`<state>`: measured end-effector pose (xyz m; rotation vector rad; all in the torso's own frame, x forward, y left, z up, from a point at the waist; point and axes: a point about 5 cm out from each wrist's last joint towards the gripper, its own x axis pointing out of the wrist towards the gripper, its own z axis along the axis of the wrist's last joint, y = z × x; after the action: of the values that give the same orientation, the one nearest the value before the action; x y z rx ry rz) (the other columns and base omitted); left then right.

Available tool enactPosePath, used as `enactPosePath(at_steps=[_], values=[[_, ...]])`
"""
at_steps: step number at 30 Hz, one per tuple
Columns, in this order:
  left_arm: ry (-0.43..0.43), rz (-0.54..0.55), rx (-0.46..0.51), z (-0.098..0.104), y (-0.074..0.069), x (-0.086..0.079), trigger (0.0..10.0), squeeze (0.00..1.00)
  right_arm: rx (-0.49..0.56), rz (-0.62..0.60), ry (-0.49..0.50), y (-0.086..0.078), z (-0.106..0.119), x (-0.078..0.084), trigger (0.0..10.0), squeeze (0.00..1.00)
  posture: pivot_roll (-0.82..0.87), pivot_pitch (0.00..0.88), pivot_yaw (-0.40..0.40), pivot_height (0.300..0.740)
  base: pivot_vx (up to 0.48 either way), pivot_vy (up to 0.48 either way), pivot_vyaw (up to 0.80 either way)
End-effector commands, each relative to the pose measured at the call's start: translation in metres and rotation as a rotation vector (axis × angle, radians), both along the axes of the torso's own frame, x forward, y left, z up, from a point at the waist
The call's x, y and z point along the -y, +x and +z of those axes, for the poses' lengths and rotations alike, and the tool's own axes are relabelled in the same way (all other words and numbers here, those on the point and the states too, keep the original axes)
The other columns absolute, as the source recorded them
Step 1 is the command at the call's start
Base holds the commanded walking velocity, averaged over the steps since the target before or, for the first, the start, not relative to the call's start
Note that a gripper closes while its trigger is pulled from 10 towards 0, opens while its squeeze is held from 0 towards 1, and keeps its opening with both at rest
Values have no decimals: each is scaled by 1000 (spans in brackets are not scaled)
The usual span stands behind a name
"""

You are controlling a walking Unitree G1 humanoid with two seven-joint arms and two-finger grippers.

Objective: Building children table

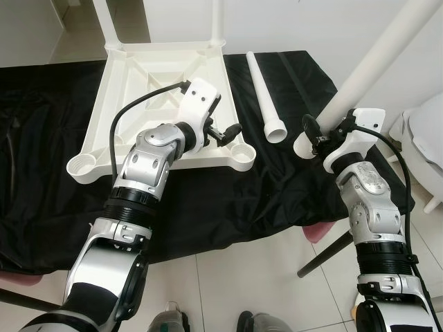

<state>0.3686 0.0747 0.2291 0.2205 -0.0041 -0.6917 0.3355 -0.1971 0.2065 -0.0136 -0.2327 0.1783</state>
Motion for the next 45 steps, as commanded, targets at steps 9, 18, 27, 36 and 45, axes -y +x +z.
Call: enactPosePath(at_steps=[9,18,27,36,45], values=[[-10,98,22,2,5,-11,10000,0,30,1,2,1,6,-3,10000,0,39,79,21,740,0,0,0],[-10,103,16,1,5,-12,10000,0,32,0,4,1,6,-3,10000,0,41,79,22,740,0,120,0],[-5,106,8,-1,6,-13,10000,0,32,-4,4,1,6,-3,10000,0,40,80,24,740,0,345,0],[1,103,6,-1,6,-13,10000,0,35,-6,6,1,6,-2,10000,0,40,78,25,740,0,435,0],[10,101,8,-1,6,-12,10000,0,36,-8,4,1,7,-1,10000,0,39,78,24,740,0,303,0]])
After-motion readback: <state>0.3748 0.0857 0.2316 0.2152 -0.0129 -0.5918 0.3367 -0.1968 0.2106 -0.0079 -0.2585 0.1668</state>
